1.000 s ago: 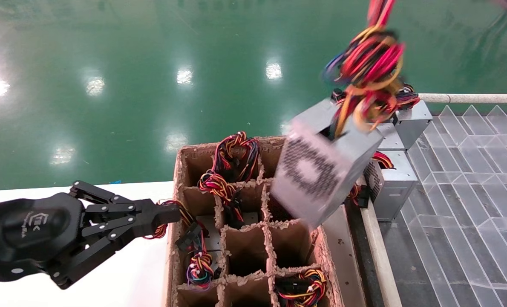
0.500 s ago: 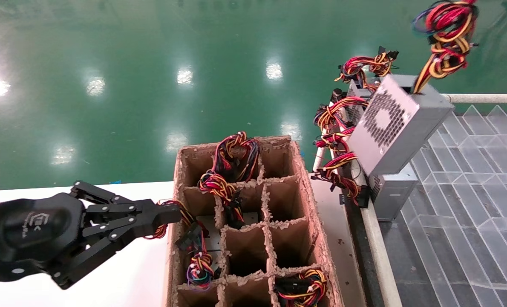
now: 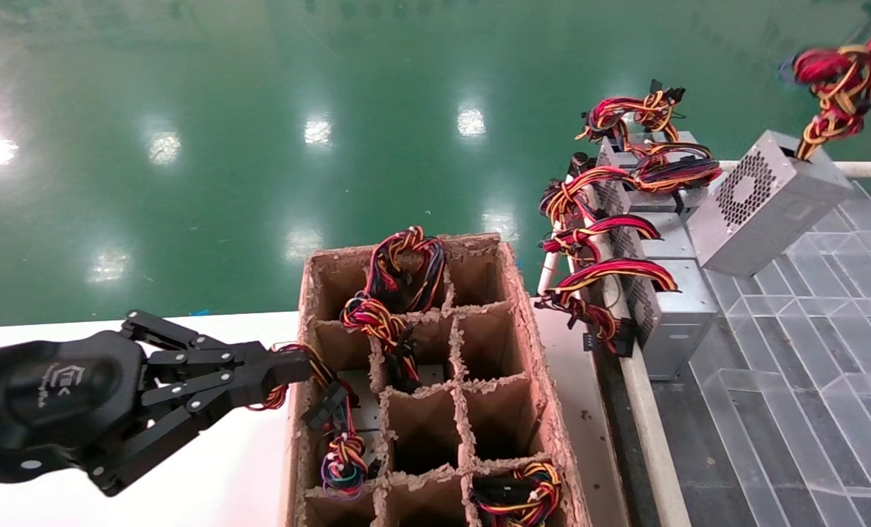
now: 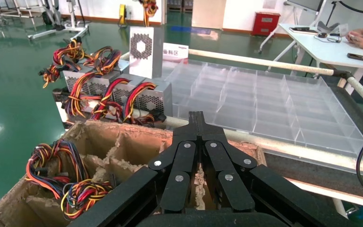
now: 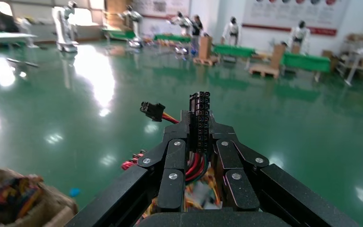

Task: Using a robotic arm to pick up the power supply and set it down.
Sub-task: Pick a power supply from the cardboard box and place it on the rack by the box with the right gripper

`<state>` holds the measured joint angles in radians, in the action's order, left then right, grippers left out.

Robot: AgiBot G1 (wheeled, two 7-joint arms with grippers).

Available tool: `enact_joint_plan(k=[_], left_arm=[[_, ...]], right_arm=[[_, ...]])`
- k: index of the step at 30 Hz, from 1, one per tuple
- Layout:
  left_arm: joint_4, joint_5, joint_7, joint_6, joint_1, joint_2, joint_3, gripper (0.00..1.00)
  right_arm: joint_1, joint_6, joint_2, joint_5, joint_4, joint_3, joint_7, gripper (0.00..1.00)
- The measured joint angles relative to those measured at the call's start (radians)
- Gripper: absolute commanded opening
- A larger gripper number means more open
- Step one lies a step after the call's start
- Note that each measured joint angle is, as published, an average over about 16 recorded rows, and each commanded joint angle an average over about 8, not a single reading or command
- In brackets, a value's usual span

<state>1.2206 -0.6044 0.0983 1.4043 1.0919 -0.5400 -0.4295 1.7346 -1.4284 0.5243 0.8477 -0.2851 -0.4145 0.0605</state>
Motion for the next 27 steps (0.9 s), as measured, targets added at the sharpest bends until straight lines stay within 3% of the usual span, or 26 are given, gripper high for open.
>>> enact_joint_plan(k=[27], left_arm=[[0.000,0.000,0.000,0.000,0.000,0.000,0.000,0.00]], right_arm=[[0.045,0.048,0.036,0.073,0.208,-0.041,0.127,0.00]])
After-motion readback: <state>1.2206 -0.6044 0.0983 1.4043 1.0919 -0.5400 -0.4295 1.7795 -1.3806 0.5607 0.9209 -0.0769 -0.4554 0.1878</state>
